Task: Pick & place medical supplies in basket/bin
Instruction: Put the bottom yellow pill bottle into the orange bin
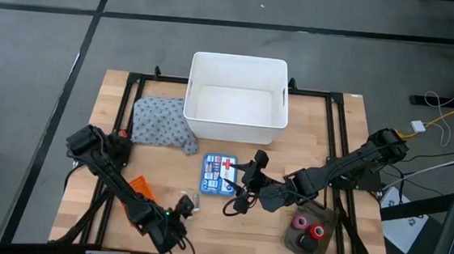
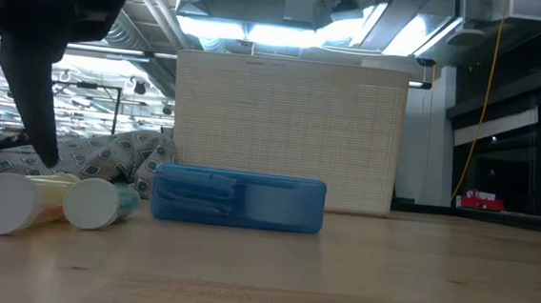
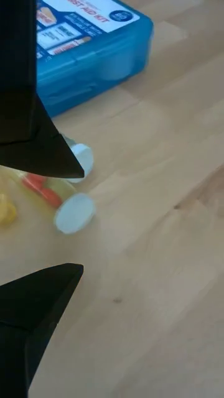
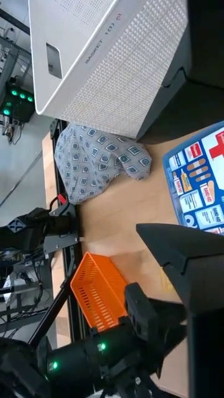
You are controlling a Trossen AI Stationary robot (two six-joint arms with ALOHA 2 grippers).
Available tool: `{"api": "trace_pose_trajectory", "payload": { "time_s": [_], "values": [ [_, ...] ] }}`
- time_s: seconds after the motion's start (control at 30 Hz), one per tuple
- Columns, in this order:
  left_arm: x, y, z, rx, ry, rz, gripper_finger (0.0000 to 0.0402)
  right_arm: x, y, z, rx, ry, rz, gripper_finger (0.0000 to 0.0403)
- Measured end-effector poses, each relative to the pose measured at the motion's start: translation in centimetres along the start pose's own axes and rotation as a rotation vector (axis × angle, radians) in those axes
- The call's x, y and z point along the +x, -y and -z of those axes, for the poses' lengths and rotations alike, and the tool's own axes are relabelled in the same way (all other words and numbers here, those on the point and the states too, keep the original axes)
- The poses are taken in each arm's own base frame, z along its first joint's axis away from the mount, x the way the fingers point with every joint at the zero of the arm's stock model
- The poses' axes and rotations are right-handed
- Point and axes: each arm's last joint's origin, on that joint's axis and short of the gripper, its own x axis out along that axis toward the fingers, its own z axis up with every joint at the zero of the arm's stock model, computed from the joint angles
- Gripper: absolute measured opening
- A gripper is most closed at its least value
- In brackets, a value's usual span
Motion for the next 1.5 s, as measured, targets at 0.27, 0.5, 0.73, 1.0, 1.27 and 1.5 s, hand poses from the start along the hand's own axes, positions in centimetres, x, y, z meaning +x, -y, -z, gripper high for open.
{"api": "trace_pose_trajectory", "payload": {
  "time_s": [0.27,0.5,0.73,1.0,1.27,1.5],
  "values": [
    [0.5,-1.1,0.3,0.041,-0.035,-0.034,0.0219,0.0,0.0,0.0,0.012,0.000,0.000,0.0220],
    [0.6,-0.9,0.4,0.035,-0.030,0.012,0.0191,0.0,0.0,0.0,0.015,0.000,0.000,0.0220],
    [0.8,-0.9,0.1,0.027,-0.001,0.010,0.0191,0.0,0.0,0.0,0.020,-0.003,-0.009,0.0220],
    [2.7,-1.2,0.5,0.036,-0.049,0.015,0.0189,0.0,-0.1,0.0,0.022,-0.009,-0.024,0.0219],
    [2.7,-1.3,0.7,0.033,-0.065,0.024,0.0175,0.0,-0.1,0.0,0.022,-0.009,-0.024,0.0220],
    [2.6,-1.4,0.9,-0.021,-0.087,0.009,0.0170,0.0,-0.1,0.0,0.021,-0.009,-0.024,0.0220]
  ]
}}
